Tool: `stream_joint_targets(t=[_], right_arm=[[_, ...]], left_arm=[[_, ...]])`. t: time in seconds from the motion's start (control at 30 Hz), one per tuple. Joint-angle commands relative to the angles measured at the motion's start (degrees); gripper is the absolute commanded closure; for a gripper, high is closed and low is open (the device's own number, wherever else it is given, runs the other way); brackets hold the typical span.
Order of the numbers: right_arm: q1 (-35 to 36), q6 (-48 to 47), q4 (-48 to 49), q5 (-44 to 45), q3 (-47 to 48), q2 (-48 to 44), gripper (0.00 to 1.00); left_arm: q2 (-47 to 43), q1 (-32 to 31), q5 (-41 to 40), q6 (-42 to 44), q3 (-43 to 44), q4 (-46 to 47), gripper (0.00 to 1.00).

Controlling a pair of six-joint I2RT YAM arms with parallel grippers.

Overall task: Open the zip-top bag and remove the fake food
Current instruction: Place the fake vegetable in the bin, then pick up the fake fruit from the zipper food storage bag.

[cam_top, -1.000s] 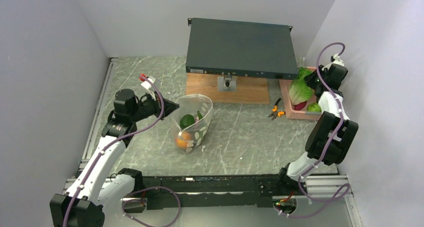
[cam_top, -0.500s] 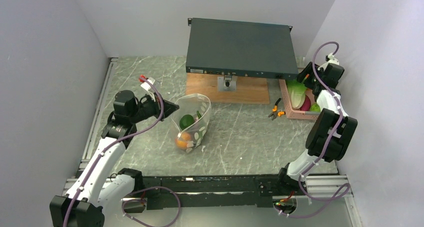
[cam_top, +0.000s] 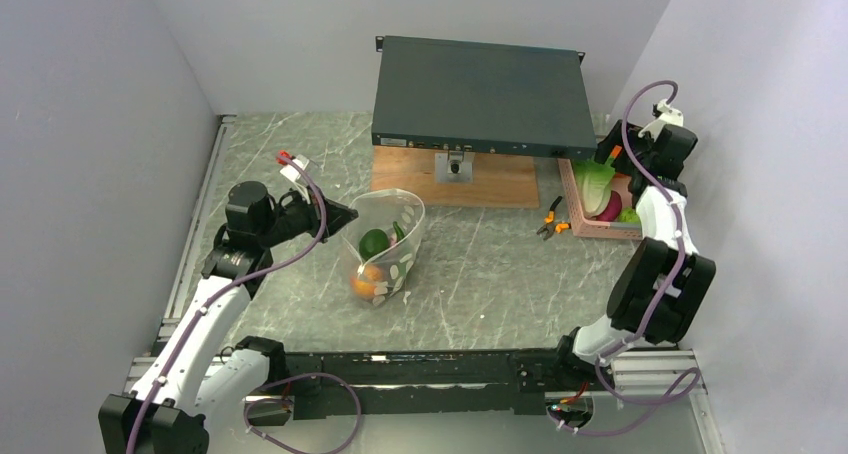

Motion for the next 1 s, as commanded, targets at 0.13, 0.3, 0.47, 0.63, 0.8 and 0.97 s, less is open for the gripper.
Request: stream_joint_targets(t=[0.13,0.3,0.47,0.63,0.8,0.97], right_arm=[[-1.3,-10.9,-8.0,-9.2,-7.2,-13.9,0.16],[-1.3,-21.8,-19.7,-23.9,-9.2,-19.5,0.16],[-1.1,-39.1,-36.9,-38.2,-6.9,-20.6,0.13],[2.4,-57.3,-51.7,-42.7,-5.4,-21.1,0.12],[12.3,-73.5,-65.2,-42.5,-4.0,-22.3,0.12],[22.2,-74.9,-63.0,-40.4,-4.3,-25.0,0.11]], left_arm=[[-0.8,0.3,1.5,0.6,0.1,0.9,1.0],[0.0,0.3,2.6,0.4,0.5,1.8,1.0],[0.8,0.3,4.2,0.6,1.4,2.0,1.0],[0.7,0.2,7.5,0.2,0.9,3.6,1.0],[0.5,0.2,9.5,-2.4,-1.0,7.6,1.0],[0.7,0.1,10.7,-4.0,-1.6,9.0,1.0]])
